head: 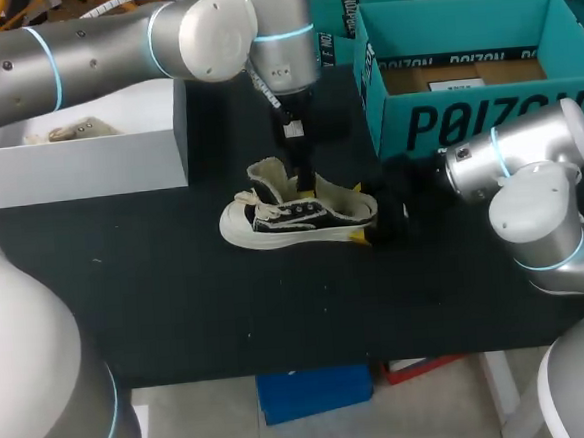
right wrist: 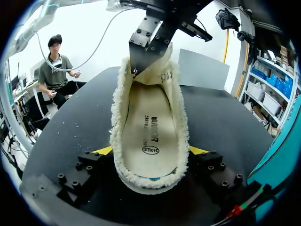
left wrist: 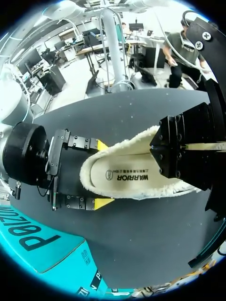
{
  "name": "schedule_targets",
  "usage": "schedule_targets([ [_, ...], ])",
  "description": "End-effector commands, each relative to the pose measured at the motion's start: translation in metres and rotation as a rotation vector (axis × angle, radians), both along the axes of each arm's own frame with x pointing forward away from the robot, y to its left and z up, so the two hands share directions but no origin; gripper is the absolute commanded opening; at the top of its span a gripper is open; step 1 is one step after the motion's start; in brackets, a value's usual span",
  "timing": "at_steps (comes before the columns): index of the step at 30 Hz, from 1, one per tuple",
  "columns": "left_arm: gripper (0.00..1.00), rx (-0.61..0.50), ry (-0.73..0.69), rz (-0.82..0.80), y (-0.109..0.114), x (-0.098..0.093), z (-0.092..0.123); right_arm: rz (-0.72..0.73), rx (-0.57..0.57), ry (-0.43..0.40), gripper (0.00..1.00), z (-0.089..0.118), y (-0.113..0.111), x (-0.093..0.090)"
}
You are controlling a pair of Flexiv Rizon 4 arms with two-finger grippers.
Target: Take the shoe out of the shoebox, open the shoe tongue, remove and reinsert the insole, then place the shoe into the shoebox
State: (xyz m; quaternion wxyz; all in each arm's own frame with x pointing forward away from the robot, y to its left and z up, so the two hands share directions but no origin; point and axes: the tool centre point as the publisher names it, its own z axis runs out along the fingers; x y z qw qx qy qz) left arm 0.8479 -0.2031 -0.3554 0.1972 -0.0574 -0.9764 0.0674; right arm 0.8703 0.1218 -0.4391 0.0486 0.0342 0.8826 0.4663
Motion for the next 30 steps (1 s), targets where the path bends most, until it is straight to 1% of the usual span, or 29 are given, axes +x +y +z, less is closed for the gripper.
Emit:
schedule_targets([
  [1,0.00,0.007,0.001,0.000,-0.001,-0.002,-0.008,-0.003,-0.002,0.000,0.00,-0.003,0.001,0.001],
  [17,0.00,0.055,0.002,0.027,0.005,-0.006,-0.026,-0.003,-0.002,0.000,0.00,-0.003,0.001,0.001],
  [25,0.00,0.059,-0.006,0.033,0.002,-0.012,-0.036,-0.003,-0.002,0.000,0.00,-0.003,0.001,0.001],
  [30,0.00,0.070,-0.035,0.045,0.001,-0.013,-0.041,-0.003,-0.002,0.000,0.00,-0.003,0.001,0.001],
])
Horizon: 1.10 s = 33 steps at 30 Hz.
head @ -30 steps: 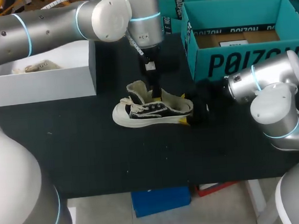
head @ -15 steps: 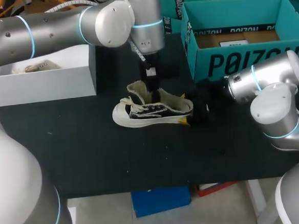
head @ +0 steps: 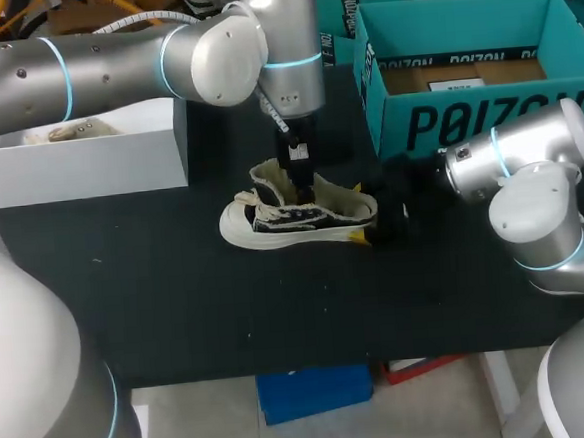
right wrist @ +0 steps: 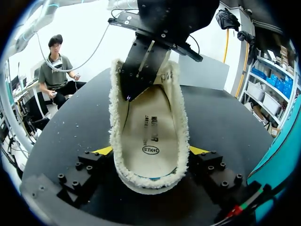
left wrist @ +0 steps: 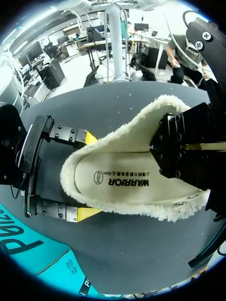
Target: Take the shoe out of the shoebox, open the shoe tongue, remove and reinsert the insole, then place the shoe into the shoebox
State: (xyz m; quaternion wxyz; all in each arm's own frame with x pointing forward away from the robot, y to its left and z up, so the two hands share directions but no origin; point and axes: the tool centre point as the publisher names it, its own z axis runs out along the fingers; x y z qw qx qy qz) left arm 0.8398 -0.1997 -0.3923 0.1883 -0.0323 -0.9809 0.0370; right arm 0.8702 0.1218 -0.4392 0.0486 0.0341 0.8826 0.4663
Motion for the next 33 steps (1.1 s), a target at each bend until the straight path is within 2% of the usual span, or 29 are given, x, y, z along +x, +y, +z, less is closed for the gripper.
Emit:
schedule_targets([
  [1,0.00,0.001,-0.022,0.007,-0.002,-0.005,-0.005,-0.003,-0.002,0.000,0.00,-0.003,0.001,0.001],
  [24,0.00,0.030,-0.050,0.058,-0.001,-0.008,-0.032,-0.003,-0.002,0.000,0.00,-0.003,0.001,0.001],
  [32,0.00,0.021,-0.050,0.061,-0.002,-0.008,-0.030,-0.003,-0.002,0.000,0.00,-0.003,0.001,0.001],
  [33,0.04,0.020,-0.051,0.060,-0.003,-0.008,-0.029,-0.003,-0.002,0.000,0.00,-0.003,0.001,0.001],
])
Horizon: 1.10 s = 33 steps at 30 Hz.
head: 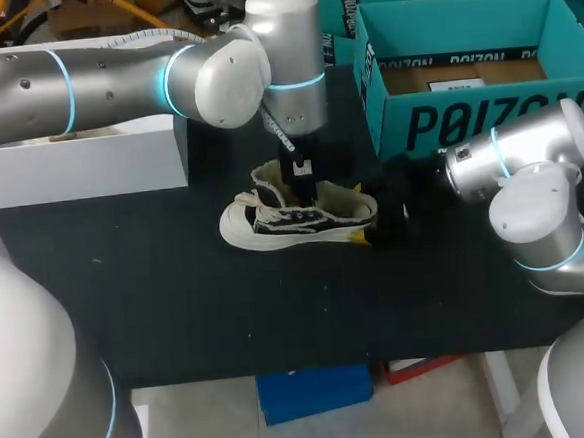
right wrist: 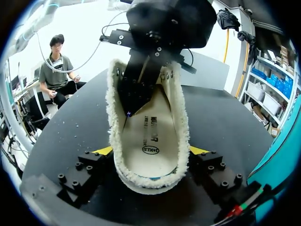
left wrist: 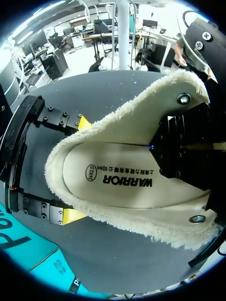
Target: Take the shoe out of the shoebox, open the shoe tongue, remove and reinsert the insole, then place the shoe into the shoebox
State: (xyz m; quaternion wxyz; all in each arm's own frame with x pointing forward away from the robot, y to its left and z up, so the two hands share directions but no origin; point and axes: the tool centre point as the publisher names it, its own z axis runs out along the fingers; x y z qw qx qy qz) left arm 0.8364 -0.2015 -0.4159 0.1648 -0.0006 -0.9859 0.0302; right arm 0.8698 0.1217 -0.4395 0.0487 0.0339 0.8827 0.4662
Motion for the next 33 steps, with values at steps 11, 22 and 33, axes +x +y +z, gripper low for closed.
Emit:
schedule_targets([
  [11,0.24,-0.006,-0.024,-0.014,-0.001,-0.002,-0.002,-0.003,-0.001,0.000,0.00,-0.003,0.001,0.002],
  [22,0.26,0.089,-0.191,-0.054,-0.001,-0.004,-0.009,-0.003,-0.001,0.000,0.00,-0.003,0.001,0.002],
  [33,0.26,0.200,-0.361,-0.065,0.010,-0.019,-0.034,-0.003,-0.001,0.000,0.00,-0.003,0.001,0.002],
])
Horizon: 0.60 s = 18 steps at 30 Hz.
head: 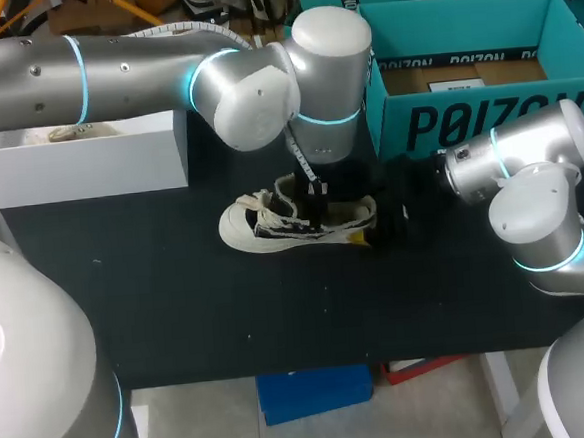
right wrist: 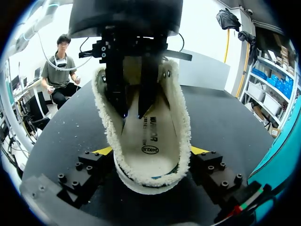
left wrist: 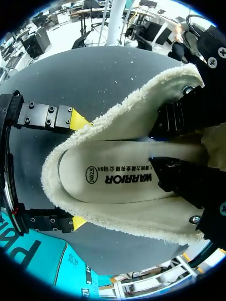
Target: Take the shoe out of the shoebox, open the shoe tongue, remove and reinsert the insole, then place the shoe into the shoebox
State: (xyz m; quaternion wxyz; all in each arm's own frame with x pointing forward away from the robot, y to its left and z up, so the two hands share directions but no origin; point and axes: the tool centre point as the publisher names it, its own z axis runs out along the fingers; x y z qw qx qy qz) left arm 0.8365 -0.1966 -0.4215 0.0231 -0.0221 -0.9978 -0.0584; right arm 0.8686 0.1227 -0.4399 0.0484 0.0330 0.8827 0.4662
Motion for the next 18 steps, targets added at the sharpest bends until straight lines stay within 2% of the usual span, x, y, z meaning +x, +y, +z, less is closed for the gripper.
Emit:
schedule_targets([
  [1,0.29,0.044,-0.098,-0.003,0.006,-0.018,-0.031,-0.005,-0.001,0.001,0.00,-0.002,0.000,0.003],
  [11,0.32,0.147,-0.309,-0.028,0.022,-0.012,-0.053,-0.005,-0.001,0.001,0.00,-0.002,0.000,0.003],
  [18,0.31,0.163,-0.424,-0.011,0.037,0.007,-0.067,-0.005,-0.001,0.001,0.00,-0.002,0.000,0.003],
])
